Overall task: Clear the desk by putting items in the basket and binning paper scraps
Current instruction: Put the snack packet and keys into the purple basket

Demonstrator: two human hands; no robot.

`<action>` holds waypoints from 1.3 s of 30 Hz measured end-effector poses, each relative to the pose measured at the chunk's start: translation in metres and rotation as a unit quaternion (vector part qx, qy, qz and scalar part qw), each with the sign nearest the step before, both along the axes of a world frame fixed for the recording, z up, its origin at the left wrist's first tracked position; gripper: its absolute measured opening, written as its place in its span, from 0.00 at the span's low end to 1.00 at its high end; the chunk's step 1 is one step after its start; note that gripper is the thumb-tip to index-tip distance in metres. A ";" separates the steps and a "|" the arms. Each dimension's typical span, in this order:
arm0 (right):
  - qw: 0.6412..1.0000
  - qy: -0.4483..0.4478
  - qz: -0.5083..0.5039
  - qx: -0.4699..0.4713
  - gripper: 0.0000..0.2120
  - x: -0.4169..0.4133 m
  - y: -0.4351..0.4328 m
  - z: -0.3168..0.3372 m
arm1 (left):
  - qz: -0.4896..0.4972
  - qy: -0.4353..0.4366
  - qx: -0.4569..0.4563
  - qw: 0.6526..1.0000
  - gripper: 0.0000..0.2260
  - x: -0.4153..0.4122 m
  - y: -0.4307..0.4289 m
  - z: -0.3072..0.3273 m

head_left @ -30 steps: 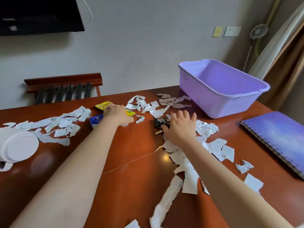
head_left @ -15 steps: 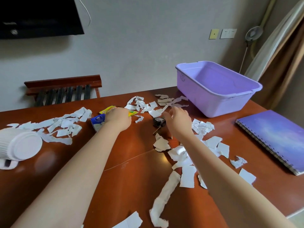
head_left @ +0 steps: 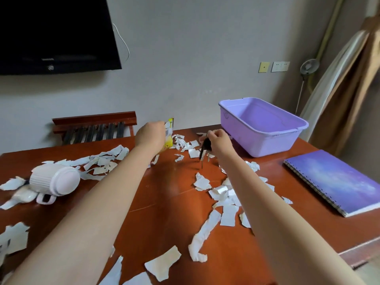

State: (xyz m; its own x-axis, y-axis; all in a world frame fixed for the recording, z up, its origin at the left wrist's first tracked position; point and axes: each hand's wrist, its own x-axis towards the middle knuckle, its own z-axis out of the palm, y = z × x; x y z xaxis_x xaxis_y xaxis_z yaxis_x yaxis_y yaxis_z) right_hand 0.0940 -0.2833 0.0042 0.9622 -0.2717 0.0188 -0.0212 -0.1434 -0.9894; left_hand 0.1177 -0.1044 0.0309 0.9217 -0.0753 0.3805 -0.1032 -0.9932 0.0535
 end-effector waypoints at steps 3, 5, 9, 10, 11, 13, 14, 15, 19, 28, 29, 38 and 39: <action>0.999 -0.021 0.002 0.039 0.12 -0.008 -0.010 0.018 | -0.001 -0.028 -0.057 0.998 0.10 -0.005 -0.006 0.021; 0.996 -0.028 0.004 0.085 0.14 -0.012 -0.018 0.031 | -0.005 -0.038 -0.098 0.994 0.10 -0.006 -0.014 0.033; 0.992 -0.046 -0.008 0.120 0.12 -0.016 -0.040 0.060 | -0.021 -0.037 -0.187 0.981 0.12 -0.006 -0.039 0.050; 0.991 -0.054 -0.010 0.120 0.11 -0.016 -0.048 0.068 | -0.027 -0.038 -0.199 0.979 0.13 -0.006 -0.048 0.055; 0.992 -0.062 -0.014 0.106 0.12 -0.013 -0.057 0.076 | -0.034 -0.039 -0.211 0.976 0.13 -0.004 -0.057 0.059; 0.994 -0.081 -0.028 0.069 0.14 -0.007 -0.077 0.089 | -0.047 -0.045 -0.239 0.969 0.13 0.000 -0.078 0.071; 0.994 -0.091 -0.037 0.057 0.14 -0.003 -0.087 0.096 | -0.052 -0.047 -0.255 0.964 0.13 0.003 -0.090 0.076; 0.993 -0.101 -0.045 0.047 0.14 0.001 -0.098 0.102 | -0.056 -0.048 -0.268 0.961 0.13 0.007 -0.102 0.081; 0.991 -0.117 -0.062 0.015 0.13 0.022 -0.138 0.118 | -0.083 -0.046 -0.298 0.950 0.11 0.025 -0.152 0.095; 0.989 -0.109 -0.094 -0.028 0.12 0.094 -0.204 0.104 | -0.183 -0.021 -0.327 0.927 0.10 0.108 -0.255 0.077; 0.989 -0.106 -0.097 -0.041 0.13 0.100 -0.209 0.099 | -0.187 -0.010 -0.328 0.926 0.12 0.119 -0.262 0.070; 0.990 -0.044 -0.080 -0.106 0.14 0.141 -0.239 0.035 | -0.248 0.080 -0.245 0.934 0.13 0.161 -0.286 0.011; 0.990 -0.034 -0.075 -0.115 0.14 0.143 -0.241 0.031 | -0.256 0.098 -0.239 0.932 0.13 0.166 -0.287 0.005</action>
State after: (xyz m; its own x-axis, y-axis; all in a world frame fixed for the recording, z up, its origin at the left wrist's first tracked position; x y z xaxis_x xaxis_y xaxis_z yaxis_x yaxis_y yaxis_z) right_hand 0.2369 -0.5244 0.0355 0.9055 -0.3926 0.1607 0.0069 -0.3650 -0.9310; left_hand 0.2834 -0.3916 0.0358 0.8671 -0.3891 0.3109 -0.4981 -0.6751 0.5442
